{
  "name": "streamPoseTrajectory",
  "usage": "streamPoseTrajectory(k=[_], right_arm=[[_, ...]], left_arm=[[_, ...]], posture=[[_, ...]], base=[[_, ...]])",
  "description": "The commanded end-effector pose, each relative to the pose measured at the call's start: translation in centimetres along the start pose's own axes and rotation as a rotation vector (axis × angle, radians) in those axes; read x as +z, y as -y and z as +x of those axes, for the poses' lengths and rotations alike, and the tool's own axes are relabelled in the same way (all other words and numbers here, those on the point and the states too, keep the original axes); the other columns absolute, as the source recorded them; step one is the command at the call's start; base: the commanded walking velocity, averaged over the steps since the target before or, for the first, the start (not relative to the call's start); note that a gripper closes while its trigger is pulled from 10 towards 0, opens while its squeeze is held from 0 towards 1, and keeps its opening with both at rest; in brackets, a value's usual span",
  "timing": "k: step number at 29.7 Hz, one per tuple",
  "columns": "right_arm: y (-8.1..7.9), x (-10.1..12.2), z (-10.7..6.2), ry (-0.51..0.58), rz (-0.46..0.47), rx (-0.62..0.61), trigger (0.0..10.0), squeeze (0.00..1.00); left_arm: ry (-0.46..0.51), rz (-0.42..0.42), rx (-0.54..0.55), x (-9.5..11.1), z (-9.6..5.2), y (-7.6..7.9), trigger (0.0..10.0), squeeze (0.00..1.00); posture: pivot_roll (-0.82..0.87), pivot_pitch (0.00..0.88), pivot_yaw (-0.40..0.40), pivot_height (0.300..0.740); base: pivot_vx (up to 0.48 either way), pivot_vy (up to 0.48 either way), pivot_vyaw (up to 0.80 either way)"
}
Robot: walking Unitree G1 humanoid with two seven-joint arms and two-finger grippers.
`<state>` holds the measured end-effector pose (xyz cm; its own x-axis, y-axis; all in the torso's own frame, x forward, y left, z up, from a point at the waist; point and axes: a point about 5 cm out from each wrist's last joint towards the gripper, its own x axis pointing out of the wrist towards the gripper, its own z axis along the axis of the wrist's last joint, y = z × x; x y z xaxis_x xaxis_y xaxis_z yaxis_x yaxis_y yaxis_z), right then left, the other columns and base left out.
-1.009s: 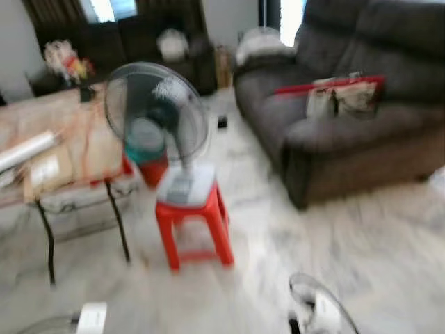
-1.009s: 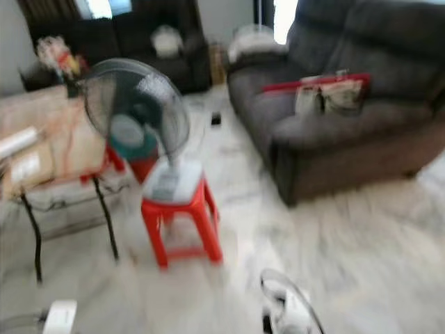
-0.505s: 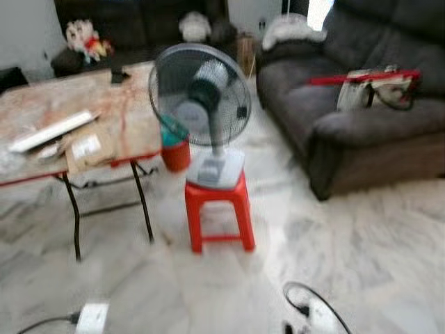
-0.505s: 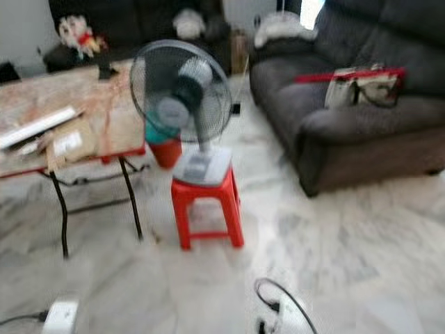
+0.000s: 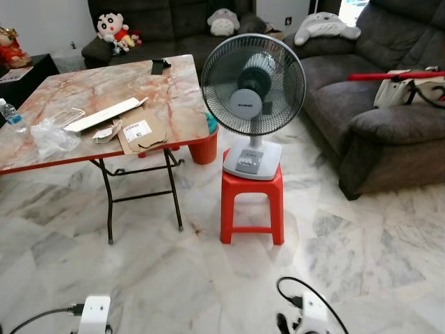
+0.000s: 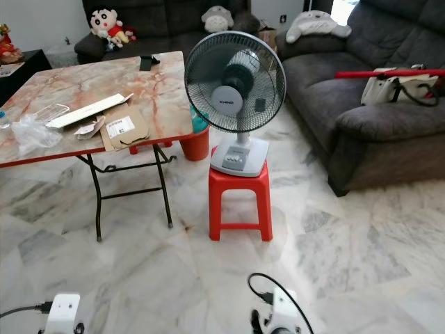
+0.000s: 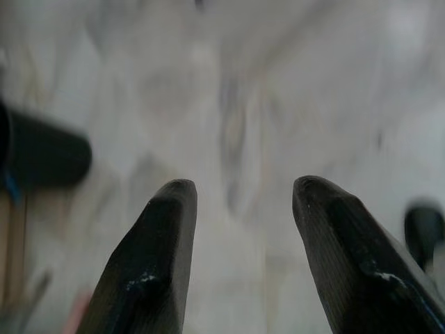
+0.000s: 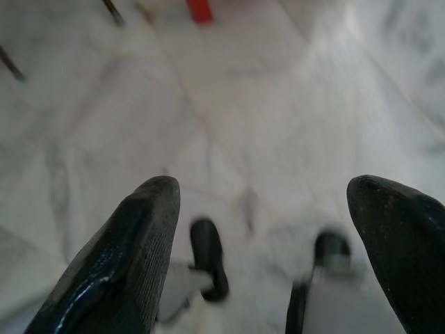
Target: Picking trash to rubbish bin
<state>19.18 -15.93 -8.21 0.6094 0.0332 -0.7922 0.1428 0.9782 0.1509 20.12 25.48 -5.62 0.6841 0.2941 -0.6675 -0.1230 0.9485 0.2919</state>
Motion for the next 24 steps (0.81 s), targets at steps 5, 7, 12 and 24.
streamPoseTrajectory(k=[5,7,12,24], right_arm=[[-1.2,6.3,0.5,0.224,-0.099,0.056,10.0,0.00],[-1.4,7.4,0.5,0.256,-0.100,0.064,10.0,0.00],[-3.4,12.2,0.1,0.413,-0.198,0.130,10.0,0.00],[-7.6,18.6,-1.8,0.691,-0.180,0.246,10.0,0.00]], left_arm=[[0.236,0.044,-0.123,6.5,0.7,3.2,10.0,0.00],[0.269,0.050,-0.140,7.5,0.6,3.9,10.0,0.00],[0.433,0.021,-0.233,12.3,0.0,7.0,10.0,0.00],[0.703,-0.170,-0.245,19.9,-1.8,7.3,10.0,0.00]], posture=[[0.00,0.000,0.103,0.740],[0.00,0.000,0.103,0.740],[0.00,0.009,0.083,0.740],[0.01,0.018,0.091,0.740]], base=[[0.000,0.000,0.00],[0.000,0.000,0.00],[0.000,0.000,0.00],[0.000,0.000,0.00]])
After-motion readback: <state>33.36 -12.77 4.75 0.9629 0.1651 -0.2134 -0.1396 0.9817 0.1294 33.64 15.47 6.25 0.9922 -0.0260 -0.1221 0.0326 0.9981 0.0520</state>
